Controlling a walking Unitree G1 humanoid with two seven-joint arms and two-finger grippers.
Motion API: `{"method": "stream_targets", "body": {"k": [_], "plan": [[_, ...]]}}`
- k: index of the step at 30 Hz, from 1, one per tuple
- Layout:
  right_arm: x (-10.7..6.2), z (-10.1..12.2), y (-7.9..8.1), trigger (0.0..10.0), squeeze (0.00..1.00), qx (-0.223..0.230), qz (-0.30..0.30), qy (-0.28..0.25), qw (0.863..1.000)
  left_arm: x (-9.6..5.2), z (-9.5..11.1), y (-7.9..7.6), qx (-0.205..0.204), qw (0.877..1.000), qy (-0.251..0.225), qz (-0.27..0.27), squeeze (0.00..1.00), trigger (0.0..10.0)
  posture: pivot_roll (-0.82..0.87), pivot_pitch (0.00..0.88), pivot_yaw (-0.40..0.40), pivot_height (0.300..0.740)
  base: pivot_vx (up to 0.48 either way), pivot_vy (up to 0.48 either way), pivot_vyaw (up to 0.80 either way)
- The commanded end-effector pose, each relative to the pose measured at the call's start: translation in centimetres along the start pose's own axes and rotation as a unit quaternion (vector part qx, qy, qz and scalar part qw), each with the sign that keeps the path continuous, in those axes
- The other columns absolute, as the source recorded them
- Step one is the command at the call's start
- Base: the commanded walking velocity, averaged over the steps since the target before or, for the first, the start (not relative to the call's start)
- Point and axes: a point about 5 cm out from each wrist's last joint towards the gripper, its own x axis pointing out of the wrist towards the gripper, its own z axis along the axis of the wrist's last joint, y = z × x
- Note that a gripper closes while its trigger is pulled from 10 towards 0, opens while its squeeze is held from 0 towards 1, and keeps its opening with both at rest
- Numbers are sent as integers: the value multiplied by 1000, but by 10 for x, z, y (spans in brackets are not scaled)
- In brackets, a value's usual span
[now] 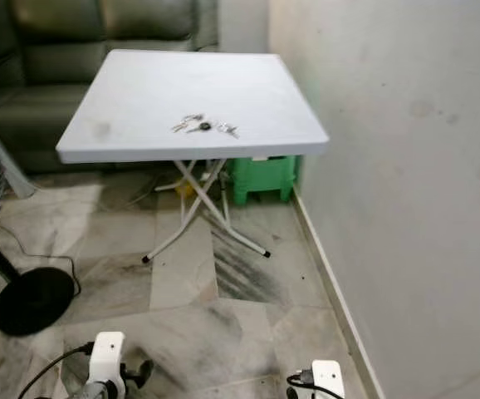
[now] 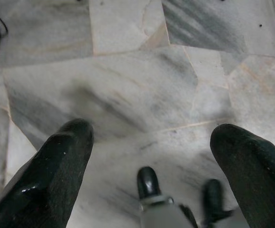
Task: Hang keys on a hook
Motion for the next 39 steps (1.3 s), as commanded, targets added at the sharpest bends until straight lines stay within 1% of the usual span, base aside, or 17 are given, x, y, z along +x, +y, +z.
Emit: {"method": "stream_targets", "body": {"k": [1, 18, 26, 32, 35, 36, 37, 39], "plan": [[-1, 0, -4, 10000, 0, 3, -6, 2, 1000, -1, -6, -4, -5, 1000, 8, -2, 0, 10000, -35, 0, 0, 740, 0, 480, 0], [0, 1, -3, 10000, 0, 2, -5, 2, 1000, 0, -4, -4, -7, 1000, 4, -1, 0, 10000, -28, 0, -3, 740, 0, 480, 0], [0, 1, -3, 10000, 0, 2, -5, 2, 1000, 0, -4, -4, 3, 1000, 3, 1, 0, 10000, -29, 0, -1, 740, 0, 0, 0], [1, 6, -3, 10000, 0, 5, -3, -12, 1000, 1, 2, -5, 1, 1000, -13, -6, 0, 10000, -33, 0, 3, 740, 0, 0, 0], [2, 15, -4, 10000, 0, 8, -1, -33, 999, 2, 11, -7, 2, 999, -34, -14, 0, 10000, -36, 0, 7, 740, 0, 0, 0], [4, 23, -5, 10000, 0, 10, 0, -52, 999, 3, 18, -8, 1, 998, -51, -21, 0, 10000, -34, 0, 8, 740, 0, 0, 0], [4, 25, -5, 10000, 0, 11, 1, -56, 998, 3, 20, -8, 1, 998, -55, -23, 0, 10000, -34, 0, 8, 740, 0, 0, 0], [5, 37, -3, 10000, 0, 5, 11, -85, 996, 4, 27, -9, 0, 996, -77, -33, 0, 10000, -38, 0, 13, 740, 0, 0, 0]]}}
